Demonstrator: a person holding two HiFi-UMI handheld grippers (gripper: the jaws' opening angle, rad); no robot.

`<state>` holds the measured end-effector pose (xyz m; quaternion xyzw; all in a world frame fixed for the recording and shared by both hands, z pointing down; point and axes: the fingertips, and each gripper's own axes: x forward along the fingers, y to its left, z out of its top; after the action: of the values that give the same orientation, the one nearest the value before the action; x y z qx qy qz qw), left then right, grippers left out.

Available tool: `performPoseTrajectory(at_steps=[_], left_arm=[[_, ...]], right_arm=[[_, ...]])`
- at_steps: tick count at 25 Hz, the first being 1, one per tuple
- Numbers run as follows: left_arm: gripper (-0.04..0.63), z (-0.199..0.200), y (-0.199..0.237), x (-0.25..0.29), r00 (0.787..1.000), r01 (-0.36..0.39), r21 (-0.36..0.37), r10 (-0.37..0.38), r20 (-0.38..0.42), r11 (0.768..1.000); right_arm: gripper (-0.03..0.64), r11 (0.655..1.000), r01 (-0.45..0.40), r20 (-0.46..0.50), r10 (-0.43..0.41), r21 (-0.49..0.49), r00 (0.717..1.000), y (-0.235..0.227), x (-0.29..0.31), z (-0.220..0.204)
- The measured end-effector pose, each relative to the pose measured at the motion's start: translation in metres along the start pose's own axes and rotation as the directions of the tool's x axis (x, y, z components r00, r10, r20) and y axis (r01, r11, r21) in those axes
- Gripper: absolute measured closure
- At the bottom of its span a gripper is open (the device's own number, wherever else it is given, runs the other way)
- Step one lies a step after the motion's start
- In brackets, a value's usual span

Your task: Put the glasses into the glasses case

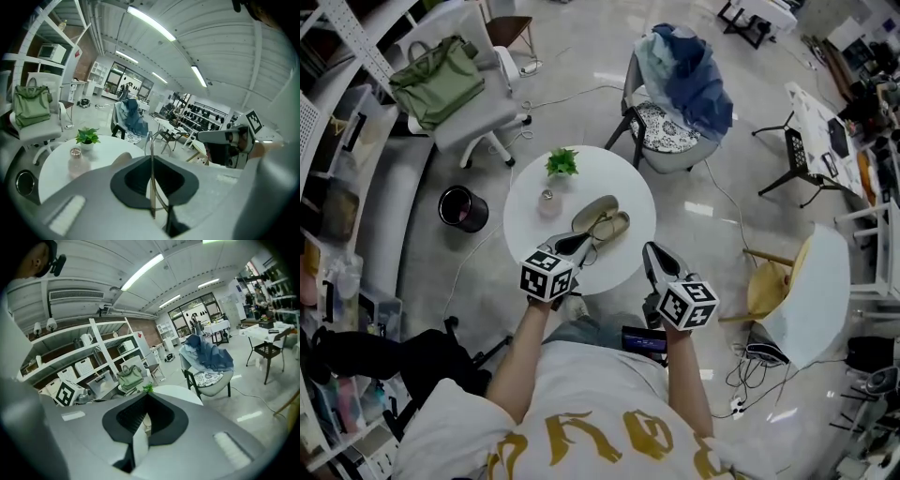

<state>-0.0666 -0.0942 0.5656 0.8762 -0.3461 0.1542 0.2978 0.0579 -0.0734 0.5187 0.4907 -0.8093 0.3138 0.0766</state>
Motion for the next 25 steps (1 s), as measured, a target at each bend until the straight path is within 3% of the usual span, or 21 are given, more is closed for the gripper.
performPoseTrajectory(at_steps=[4,6,11,16,25], left_arm=[[0.58,-0.003,0.004,0.009,0.999,0.021,0.009,-0.021,-0.032,1.0],[0.58,-0.002,0.005,0.014,0.999,0.024,0.015,-0.023,-0.039,1.0],[0.58,-0.001,0.011,0.024,0.999,0.012,0.019,-0.011,-0.049,1.0],[0.58,0.001,0.015,0.032,0.998,0.0,0.008,0.0,-0.057,1.0],[0.58,-0.008,0.035,0.054,0.993,-0.037,-0.008,0.036,-0.111,0.999]], right_arm=[[0.592,1.0,0.028,-0.003,-0.028,0.003,1.0,-0.006,0.007,0.001],[0.592,0.999,0.016,0.013,-0.017,0.038,1.0,-0.008,0.011,0.004],[0.592,1.0,0.0,-0.033,0.0,-0.015,0.999,-0.012,0.027,-0.001],[0.592,1.0,-0.023,-0.015,0.023,0.013,1.0,-0.019,0.04,0.01],[0.592,0.999,-0.042,-0.106,0.041,-0.013,0.994,-0.038,0.069,0.003]])
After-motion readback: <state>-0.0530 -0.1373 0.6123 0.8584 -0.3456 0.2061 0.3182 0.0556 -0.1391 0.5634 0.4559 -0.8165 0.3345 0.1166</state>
